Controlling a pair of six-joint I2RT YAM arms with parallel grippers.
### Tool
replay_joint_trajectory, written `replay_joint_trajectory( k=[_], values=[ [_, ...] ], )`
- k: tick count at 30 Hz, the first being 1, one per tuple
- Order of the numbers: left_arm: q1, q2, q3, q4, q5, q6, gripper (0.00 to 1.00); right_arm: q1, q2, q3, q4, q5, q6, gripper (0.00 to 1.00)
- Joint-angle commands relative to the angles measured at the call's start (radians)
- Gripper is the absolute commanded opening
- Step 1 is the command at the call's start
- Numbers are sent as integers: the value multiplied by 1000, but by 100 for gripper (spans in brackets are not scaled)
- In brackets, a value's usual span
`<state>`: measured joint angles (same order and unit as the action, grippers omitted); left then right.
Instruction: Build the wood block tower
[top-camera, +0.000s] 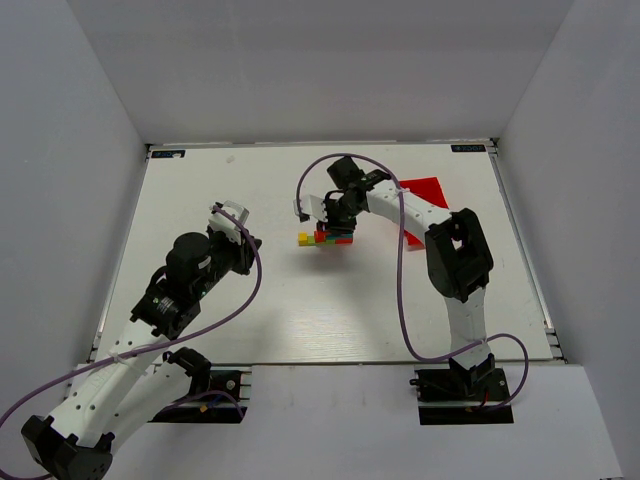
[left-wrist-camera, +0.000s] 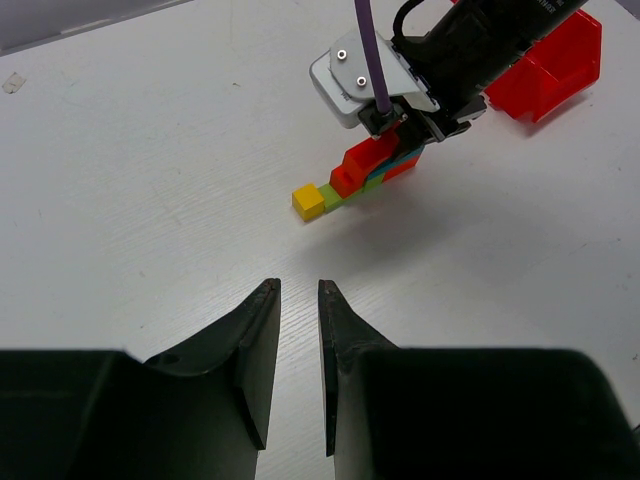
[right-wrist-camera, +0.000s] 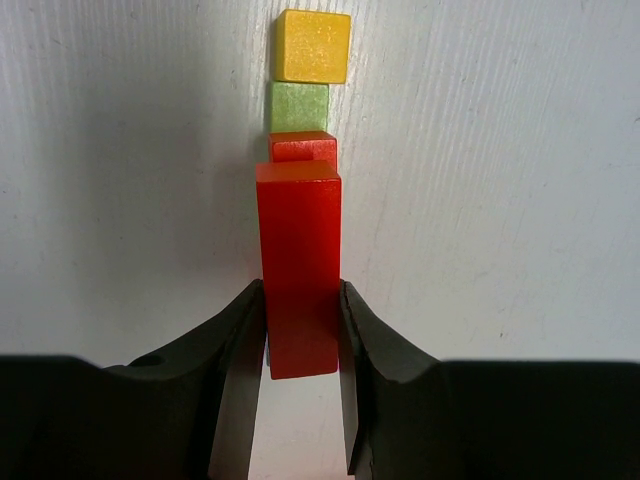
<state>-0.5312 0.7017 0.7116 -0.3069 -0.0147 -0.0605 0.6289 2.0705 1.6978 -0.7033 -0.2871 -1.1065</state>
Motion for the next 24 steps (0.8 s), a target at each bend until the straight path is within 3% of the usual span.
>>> replay_joint_trajectory(
  k=[1, 24],
  values=[
    [5, -2, -1, 3, 13, 1, 33, 2, 11, 43, -7, 2, 17, 17],
    [5, -2, -1, 3, 13, 1, 33, 8, 33, 59, 1, 23, 48, 19]
  ],
)
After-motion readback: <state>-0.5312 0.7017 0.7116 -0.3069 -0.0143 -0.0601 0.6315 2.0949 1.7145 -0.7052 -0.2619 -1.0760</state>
